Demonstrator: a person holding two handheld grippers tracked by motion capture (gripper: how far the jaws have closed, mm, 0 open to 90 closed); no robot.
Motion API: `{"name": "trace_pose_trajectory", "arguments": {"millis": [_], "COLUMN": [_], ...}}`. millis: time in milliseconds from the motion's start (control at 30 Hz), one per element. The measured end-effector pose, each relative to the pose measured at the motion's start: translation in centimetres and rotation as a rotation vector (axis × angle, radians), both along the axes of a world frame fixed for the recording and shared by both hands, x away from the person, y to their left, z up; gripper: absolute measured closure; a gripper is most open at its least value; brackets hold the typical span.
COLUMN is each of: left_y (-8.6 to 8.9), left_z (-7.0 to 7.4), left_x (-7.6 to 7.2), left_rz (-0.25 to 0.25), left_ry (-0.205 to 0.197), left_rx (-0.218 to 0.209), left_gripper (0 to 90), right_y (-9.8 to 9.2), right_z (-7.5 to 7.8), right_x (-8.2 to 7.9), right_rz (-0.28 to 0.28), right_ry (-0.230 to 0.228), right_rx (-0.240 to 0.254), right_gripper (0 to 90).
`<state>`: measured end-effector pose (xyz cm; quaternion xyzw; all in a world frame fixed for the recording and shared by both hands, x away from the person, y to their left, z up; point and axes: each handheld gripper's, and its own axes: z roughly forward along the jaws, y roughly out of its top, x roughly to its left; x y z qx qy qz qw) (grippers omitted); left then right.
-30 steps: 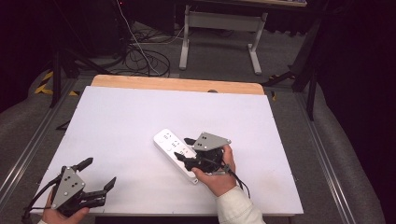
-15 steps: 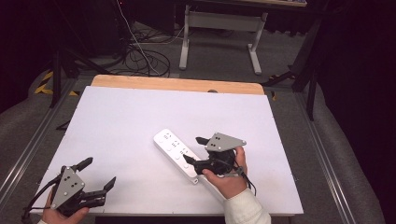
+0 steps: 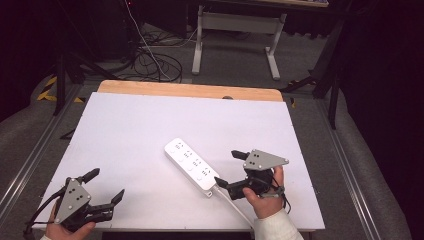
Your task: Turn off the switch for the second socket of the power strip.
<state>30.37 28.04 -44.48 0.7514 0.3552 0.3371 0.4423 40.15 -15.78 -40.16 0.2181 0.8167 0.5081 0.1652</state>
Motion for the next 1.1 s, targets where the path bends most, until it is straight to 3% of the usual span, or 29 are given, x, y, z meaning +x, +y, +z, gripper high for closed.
{"name": "trace_pose_trajectory", "arguments": {"millis": [200, 433, 633, 833, 967, 1100], "left_y": [0.0, 0.0, 0.1, 0.2, 0.3, 0.2], "left_z": [0.0, 0.0, 0.0, 0.0, 0.1, 0.0], "left_x": [0.0, 0.0, 0.1, 0.1, 0.1, 0.2], "left_rz": [0.0, -0.003, -0.005, -0.013, -0.01, -0.011], "left_ry": [0.004, 0.006, 0.007, 0.011, 0.014, 0.016], "left_rx": [-0.011, -0.016, -0.018, -0.03, -0.042, -0.041], "left_gripper": [10.4, 10.4, 10.4, 10.3, 10.4, 10.4], "right_y": [-2.1, -4.2, -5.7, -7.5, -8.8, -9.3], "right_z": [-1.3, -2.9, -4.5, -6.1, -7.2, -7.2], "right_x": [-0.3, -0.8, -1.1, -1.7, -2.0, -2.1], "right_rz": [0.002, -0.05, -0.098, -0.133, -0.134, -0.14], "right_ry": [-0.001, -0.003, -0.011, 0.031, 0.091, 0.077], "right_rx": [0.026, 0.048, 0.035, 0.032, 0.035, 0.052], "right_gripper": [6.5, 6.0, 6.4, 6.9, 5.9, 6.0]}}
